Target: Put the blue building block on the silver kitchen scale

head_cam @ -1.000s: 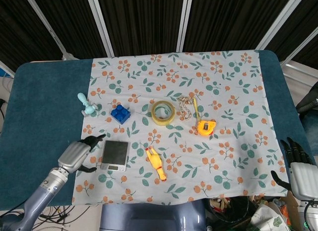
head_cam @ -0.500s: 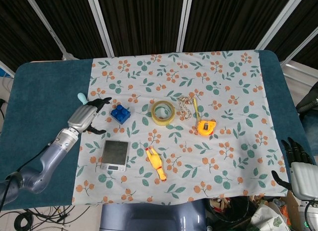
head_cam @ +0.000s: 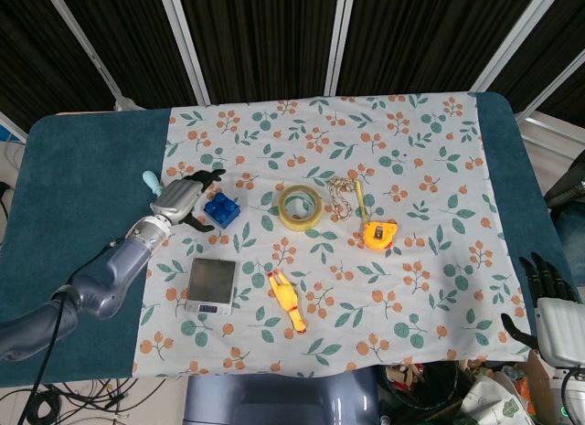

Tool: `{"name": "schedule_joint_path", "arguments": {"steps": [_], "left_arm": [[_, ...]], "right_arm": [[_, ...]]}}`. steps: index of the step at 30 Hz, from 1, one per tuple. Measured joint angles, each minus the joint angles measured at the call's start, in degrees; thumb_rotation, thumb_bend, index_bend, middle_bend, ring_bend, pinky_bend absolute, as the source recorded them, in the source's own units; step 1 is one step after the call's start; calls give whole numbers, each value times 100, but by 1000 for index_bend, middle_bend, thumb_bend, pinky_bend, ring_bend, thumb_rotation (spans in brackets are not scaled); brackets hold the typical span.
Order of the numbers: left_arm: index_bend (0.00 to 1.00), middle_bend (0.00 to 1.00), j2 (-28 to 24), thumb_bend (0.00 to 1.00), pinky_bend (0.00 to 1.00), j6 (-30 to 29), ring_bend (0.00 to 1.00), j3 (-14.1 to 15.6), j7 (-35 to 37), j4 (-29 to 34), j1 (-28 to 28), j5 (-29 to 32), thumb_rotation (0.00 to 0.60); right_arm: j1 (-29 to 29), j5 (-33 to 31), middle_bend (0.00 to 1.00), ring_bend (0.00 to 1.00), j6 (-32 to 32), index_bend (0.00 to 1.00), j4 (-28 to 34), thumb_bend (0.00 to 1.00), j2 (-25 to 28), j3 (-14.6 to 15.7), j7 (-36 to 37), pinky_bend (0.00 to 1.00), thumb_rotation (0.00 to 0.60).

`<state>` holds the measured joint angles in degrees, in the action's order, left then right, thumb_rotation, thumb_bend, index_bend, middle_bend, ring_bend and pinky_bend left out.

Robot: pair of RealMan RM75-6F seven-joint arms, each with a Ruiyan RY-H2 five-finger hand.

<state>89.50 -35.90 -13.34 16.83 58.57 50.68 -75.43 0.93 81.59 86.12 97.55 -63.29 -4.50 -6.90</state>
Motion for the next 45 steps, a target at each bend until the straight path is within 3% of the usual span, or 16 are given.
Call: {"name": "schedule_joint_path", "arguments": {"steps": [8,16,22,27,36,45], "left_arm": [[72,173,456,42,205,227,66,292,374,-735,199,-280,600],[225,305,722,129,380,69,186,458,620,-1144,262,-510,600],[317,437,827,253,473,-236,283,481,743,-1324,246,-590,600],[341,480,758,312,506,-327,329,497,793,-1305,224,-611,600],[344,493,54,328,546,-710,335,477,937,-327,32,-647,600],[337,487,-1449,328,567,-789,335,704,635,1810,-278,-692,600]], "right_arm": [[3,-20,0,53,-10,0,8,192,-1,-4,-8,183,600],[3,-29,0,53,-18,0,13,192,7,-3,-3,183,600],[5,-32,0,53,-25,0,15,191,15,-2,6,183,600],[5,-31,0,53,-24,0,22,191,20,-2,8,183,600],[0,-27,0,53,-18,0,34,193,19,4,-2,183,600],[8,2,0,53,-25,0,51,192,10,19,-37,183,600]]}}
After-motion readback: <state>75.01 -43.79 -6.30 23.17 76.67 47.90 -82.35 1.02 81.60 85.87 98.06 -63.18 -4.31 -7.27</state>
